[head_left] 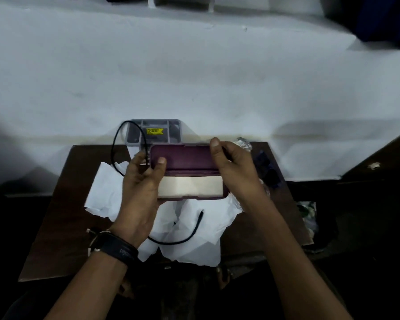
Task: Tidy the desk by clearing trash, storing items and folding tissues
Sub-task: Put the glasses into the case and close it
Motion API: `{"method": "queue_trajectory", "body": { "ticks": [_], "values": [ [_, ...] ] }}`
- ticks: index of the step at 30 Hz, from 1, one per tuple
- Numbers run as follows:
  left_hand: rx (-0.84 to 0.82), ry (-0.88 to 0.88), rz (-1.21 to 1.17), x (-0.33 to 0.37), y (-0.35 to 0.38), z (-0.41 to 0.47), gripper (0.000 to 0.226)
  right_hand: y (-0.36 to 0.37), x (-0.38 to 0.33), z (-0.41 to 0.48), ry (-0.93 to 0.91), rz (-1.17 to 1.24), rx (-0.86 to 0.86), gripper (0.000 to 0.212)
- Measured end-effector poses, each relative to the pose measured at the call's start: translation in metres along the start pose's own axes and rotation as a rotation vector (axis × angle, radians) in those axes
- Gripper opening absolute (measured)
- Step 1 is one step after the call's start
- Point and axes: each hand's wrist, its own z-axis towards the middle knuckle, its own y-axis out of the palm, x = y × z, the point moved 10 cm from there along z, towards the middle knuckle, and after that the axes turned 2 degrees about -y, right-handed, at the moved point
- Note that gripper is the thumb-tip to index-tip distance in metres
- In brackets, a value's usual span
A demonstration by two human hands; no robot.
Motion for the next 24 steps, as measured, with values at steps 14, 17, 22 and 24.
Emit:
{"method": "queue_trajectory", "body": {
  "ticks": [14,17,22,24],
  "values": [
    [0.012,-0.055,0.102,-0.030,0.048,-0.001,0.041,-0.069,0.017,-0.007,0.034,-0.100,0.112,0.028],
    [-0.022,-0.060,0.121,-0.043,0.070,-0.004,0.041,-0.101,0.029,-0.008,0.056,-0.167,0.196,0.031],
    [-0.006,-0.056,0.174,-0.054,0.083,-0.003,0.042,-0.155,0.043,0.002,0.049,-0.462,0.352,0.021],
    [0.015,-0.046,0.198,-0.056,0.084,-0.004,0.043,-0.163,0.055,0.012,0.078,-0.586,0.331,0.029]
  ]
}}
